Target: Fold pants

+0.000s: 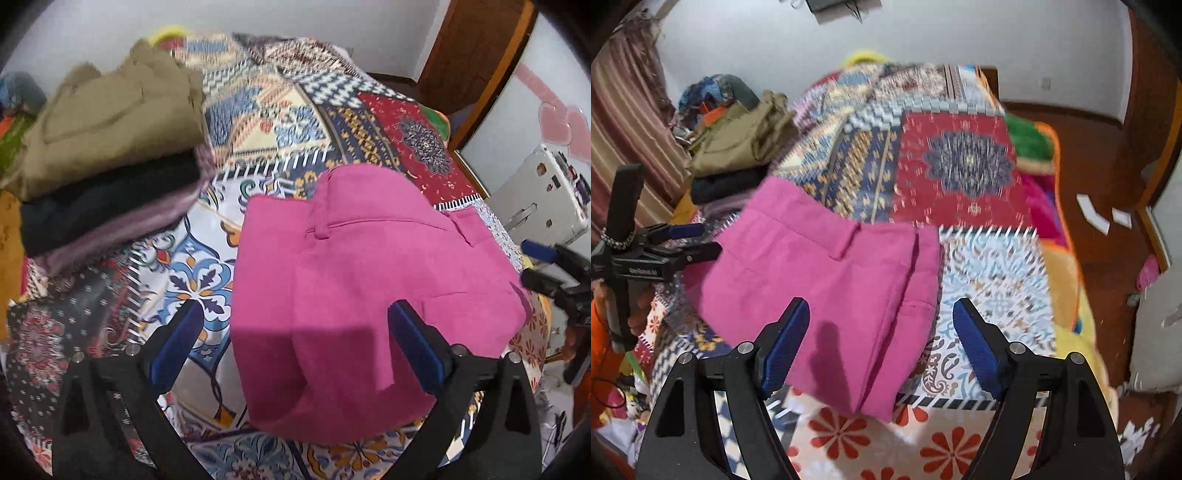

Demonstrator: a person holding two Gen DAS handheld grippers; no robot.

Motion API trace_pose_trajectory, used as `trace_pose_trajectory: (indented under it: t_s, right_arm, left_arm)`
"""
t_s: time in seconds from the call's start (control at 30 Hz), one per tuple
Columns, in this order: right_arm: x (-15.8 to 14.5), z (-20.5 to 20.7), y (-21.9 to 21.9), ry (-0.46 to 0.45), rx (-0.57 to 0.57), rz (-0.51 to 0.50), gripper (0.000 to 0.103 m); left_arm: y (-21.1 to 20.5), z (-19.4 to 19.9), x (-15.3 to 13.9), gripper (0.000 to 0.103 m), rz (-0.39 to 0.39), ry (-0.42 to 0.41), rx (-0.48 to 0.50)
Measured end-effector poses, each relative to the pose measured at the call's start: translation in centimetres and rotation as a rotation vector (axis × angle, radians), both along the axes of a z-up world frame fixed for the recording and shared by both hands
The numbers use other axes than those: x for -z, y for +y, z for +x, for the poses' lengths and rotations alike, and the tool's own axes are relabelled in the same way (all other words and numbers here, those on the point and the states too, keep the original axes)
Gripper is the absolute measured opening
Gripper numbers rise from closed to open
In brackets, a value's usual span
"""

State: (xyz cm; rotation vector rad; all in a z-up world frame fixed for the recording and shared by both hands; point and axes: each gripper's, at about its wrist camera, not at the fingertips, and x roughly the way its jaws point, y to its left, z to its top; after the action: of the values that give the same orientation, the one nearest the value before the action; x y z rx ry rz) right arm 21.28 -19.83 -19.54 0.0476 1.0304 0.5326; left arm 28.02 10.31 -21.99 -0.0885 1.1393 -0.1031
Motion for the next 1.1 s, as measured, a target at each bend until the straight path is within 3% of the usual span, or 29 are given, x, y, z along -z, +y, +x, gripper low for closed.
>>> trace_pose_trajectory:
  t_s: [0.4, 0.63, 0.73, 0.87, 1.03, 1.1]
  right_arm:
    - [3.2, 1.5, 0.3, 0.094, -0.016, 0.046, 0.078]
    - [4.1, 2.0, 0.0, 0.133, -0.025, 0.08, 0.08]
    - [4.2, 2.0, -0.1, 0.136, -0.03, 0.089, 0.078]
    - [4.2, 2.0, -0.2, 0.148, -0.048, 0.115, 0.069]
    - [4.2, 1.7, 0.1, 0.141, -0.058, 0.121, 0.061]
    - [4.1, 1.7, 0.2, 0.148, -0.059, 0.134, 0.056]
  left_arm:
    - [1.8, 1.1, 3.2, 0.103, -0.152, 0.089, -0.003]
    - [1.0, 1.1, 3.3, 0.103, -0.126, 0.059, 0.012]
    - [0.8, 1.0, 3.0, 0.094, -0.132, 0.045, 0.027]
    - [-0.8, 1.0, 2.8, 0.075, -0.119, 0.023, 0.053]
    - [-0.8, 1.1, 2.9, 0.068, -0.141, 0.031, 0.04]
    - [-0.9, 0.9, 2.6, 0.057, -0.148, 0.031, 0.047]
